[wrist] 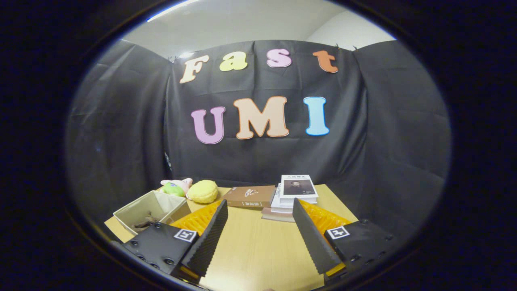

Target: Open the storage box then place both shoes into the box .Put the left shoe in first, then the right shoe, with the right side of both shoes facing outward in a uniform manner.

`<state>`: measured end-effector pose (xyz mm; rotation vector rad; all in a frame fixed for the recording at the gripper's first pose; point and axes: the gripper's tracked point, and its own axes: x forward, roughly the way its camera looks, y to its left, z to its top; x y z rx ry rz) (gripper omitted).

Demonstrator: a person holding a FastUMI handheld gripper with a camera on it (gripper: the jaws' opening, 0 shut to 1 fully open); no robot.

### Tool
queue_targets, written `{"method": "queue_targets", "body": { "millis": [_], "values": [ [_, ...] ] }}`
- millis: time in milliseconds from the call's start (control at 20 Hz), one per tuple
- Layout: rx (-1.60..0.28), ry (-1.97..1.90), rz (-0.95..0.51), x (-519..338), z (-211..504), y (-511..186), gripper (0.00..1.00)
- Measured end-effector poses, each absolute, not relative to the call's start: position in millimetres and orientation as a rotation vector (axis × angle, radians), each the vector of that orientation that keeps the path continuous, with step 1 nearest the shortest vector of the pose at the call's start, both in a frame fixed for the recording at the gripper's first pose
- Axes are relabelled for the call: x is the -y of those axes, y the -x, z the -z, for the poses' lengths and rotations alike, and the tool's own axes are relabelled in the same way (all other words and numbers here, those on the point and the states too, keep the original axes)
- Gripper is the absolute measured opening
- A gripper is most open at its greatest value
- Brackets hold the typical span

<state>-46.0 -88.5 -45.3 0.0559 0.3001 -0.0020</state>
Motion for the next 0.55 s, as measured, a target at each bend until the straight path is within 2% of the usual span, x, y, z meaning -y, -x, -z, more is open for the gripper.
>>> {"method": "queue_targets", "body": {
  "millis": [550],
  "values": [
    [-0.221,-0.084,0.017,95.8,19.6,45.8,1.0]
  ]
}}
